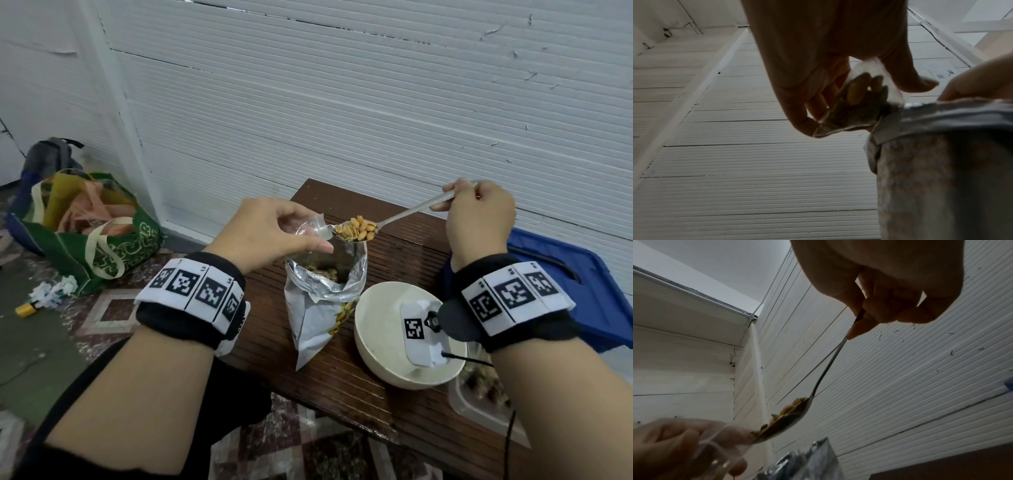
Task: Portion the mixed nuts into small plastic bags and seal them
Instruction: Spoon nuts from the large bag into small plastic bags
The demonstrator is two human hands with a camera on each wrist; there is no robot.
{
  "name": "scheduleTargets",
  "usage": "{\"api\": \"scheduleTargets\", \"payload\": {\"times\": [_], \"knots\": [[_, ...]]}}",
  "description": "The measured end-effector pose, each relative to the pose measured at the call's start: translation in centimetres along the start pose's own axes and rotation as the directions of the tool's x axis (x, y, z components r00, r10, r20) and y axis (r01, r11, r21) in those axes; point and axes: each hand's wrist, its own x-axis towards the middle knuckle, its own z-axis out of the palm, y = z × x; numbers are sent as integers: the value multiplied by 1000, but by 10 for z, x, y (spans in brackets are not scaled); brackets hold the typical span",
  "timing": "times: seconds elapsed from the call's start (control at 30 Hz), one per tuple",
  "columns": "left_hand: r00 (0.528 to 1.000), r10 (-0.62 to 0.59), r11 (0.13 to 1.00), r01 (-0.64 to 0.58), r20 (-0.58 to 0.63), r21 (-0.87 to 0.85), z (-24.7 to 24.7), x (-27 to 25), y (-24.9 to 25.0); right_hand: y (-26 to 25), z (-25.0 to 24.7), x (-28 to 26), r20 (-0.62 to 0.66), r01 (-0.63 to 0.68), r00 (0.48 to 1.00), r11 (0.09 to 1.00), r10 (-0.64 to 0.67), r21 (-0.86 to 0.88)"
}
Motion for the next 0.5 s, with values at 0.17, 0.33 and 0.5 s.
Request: {"api": "scheduleTargets", "payload": {"times": [0.17,0.33,0.5], "knots": [[1000,20,999,-21,20,38,7,0,2,-6,7,0,41,11,999,1000,-11,-1],[999,24,996,-27,40,87,12,2,3,-9,15,-6,113,13,994,1000,-12,-6],[997,16,997,-22,71,80,12,4,0,-11,20,-11,132,33,991,999,-34,4]]}}
